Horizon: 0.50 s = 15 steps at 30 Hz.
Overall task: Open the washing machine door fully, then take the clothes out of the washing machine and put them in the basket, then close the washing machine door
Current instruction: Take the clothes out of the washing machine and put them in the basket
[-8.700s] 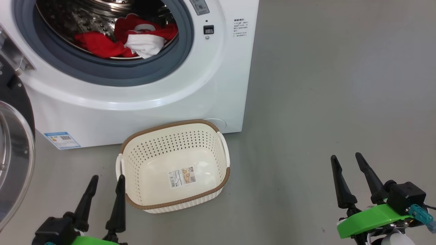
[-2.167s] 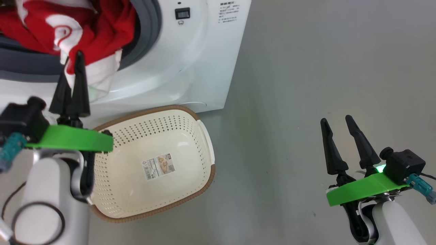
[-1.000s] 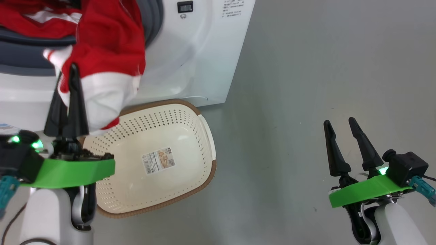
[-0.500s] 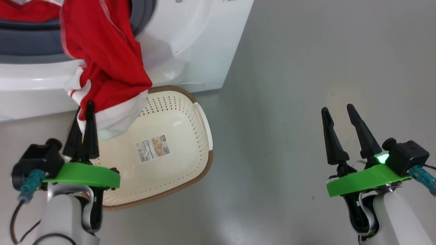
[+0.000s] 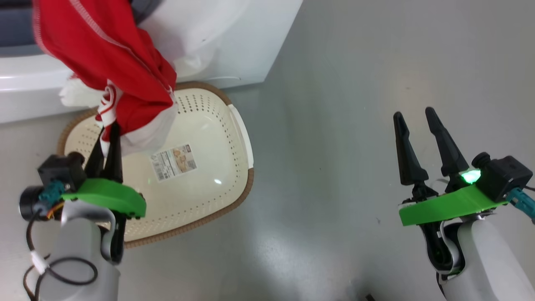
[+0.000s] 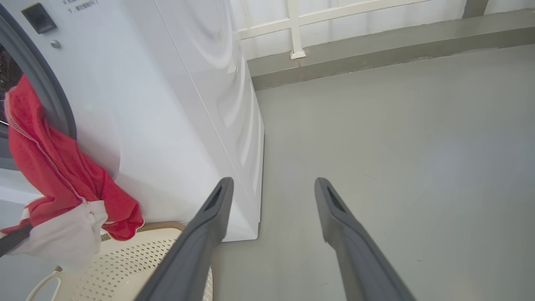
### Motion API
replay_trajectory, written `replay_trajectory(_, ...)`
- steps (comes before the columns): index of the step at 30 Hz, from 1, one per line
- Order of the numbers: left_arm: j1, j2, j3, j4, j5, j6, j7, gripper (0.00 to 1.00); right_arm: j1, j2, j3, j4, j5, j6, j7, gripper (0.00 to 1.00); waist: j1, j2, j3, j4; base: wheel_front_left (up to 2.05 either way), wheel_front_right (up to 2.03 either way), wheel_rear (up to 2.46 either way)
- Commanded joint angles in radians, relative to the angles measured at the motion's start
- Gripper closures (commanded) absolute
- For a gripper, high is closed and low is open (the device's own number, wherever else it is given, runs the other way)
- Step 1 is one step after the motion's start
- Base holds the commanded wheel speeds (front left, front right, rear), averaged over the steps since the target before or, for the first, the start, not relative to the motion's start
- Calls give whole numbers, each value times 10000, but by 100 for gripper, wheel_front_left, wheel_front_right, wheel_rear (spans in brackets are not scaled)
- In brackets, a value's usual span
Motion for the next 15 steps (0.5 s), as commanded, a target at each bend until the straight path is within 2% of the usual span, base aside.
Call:
replay_trajectory(1, -175, 349, 186, 15, 89, -55, -40, 100, -60, -31, 258, -272, 59, 73, -65, 0, 0, -1, 327, -141, 0, 0, 0)
replay_trajectory(11, -1286, 563, 224, 1453, 465, -56, -40, 100, -278, -31, 386, -333, 148, 73, -65, 0, 0, -1, 851, -331, 0, 0, 0)
replay_trajectory(15, -1673, 628, 357, 1776, 535, -51, -40, 91, -350, -31, 458, -351, 187, 73, -65, 0, 0, -1, 992, -396, 0, 0, 0)
